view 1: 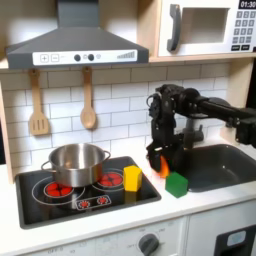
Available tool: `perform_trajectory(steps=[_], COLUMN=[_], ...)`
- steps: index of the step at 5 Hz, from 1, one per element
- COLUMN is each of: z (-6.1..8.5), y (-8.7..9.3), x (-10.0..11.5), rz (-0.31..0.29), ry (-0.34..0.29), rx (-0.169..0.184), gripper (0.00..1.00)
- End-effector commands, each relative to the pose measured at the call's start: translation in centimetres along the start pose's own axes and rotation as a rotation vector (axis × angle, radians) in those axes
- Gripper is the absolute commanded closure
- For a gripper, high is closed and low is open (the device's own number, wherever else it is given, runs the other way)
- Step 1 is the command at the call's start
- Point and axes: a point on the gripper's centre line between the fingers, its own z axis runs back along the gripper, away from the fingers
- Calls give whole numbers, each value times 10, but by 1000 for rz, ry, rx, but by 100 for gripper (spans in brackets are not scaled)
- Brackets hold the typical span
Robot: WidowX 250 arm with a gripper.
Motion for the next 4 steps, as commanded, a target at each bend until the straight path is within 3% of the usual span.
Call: perform_trajectory(steps=[1, 4], z=[-12, -16], y=[-4, -4], x=[18, 27], rz=[40, 59], ry=[6, 14], rx=[27, 35], gripper=[0, 0])
